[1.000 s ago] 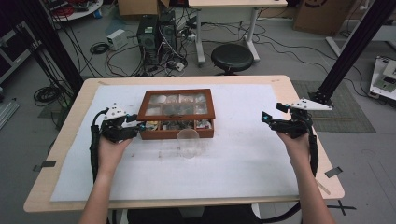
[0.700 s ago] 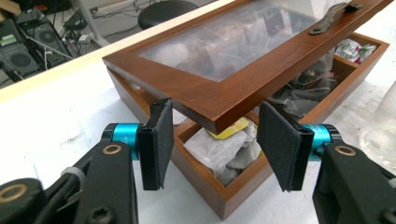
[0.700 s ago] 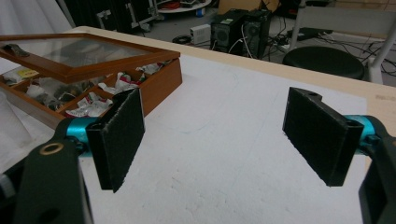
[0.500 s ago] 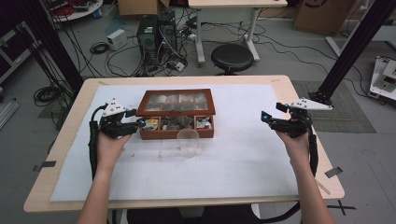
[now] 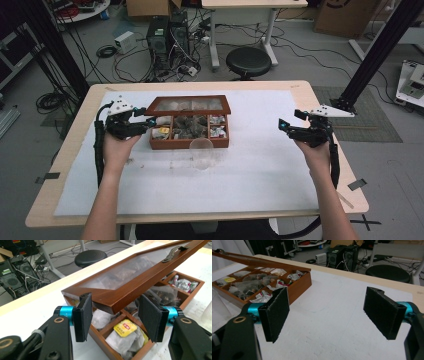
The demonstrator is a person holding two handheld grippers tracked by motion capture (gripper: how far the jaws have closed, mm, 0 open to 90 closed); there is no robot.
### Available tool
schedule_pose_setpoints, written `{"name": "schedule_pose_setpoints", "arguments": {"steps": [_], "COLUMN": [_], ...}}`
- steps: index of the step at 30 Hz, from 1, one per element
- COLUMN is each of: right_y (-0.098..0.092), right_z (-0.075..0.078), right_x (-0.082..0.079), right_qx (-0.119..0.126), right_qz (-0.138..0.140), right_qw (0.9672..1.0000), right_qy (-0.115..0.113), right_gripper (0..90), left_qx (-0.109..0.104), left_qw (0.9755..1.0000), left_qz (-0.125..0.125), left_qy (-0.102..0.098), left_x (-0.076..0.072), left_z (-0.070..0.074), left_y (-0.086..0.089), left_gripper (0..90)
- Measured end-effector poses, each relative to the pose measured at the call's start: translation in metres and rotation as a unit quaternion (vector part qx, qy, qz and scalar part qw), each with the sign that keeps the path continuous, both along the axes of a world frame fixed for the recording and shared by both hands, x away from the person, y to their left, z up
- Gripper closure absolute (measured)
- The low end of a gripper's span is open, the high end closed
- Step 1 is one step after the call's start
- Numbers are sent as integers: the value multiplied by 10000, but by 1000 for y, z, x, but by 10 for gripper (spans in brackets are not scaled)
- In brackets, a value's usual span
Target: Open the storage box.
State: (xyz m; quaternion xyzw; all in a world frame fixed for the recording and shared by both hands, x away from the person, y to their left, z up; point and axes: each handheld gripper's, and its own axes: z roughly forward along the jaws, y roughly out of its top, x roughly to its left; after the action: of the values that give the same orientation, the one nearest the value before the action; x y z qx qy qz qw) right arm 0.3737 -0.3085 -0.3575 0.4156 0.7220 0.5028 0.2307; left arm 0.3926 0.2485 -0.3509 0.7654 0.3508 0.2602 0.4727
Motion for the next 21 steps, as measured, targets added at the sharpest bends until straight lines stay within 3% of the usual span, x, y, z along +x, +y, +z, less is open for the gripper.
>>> {"name": "schedule_pose_setpoints", "arguments": {"steps": [13, 18, 21], "right_y": [1, 1, 1], "right_z": [-1, -1, -1], "right_x": [1, 2, 2], "right_qx": [9, 19, 10], "right_qz": [19, 24, 27], "right_qw": [10000, 10000, 10000], "right_qy": [39, 48, 26], "right_gripper": [215, 215, 215], "left_qx": [-117, -241, -210], "left_qw": [9999, 9997, 9997], "left_qz": [45, 70, 82], "left_qy": [-5, -17, -24], "left_x": [20, 26, 30], "left_z": [24, 28, 31], "left_y": [-2, -2, -3], "left_gripper": [427, 421, 414]}}
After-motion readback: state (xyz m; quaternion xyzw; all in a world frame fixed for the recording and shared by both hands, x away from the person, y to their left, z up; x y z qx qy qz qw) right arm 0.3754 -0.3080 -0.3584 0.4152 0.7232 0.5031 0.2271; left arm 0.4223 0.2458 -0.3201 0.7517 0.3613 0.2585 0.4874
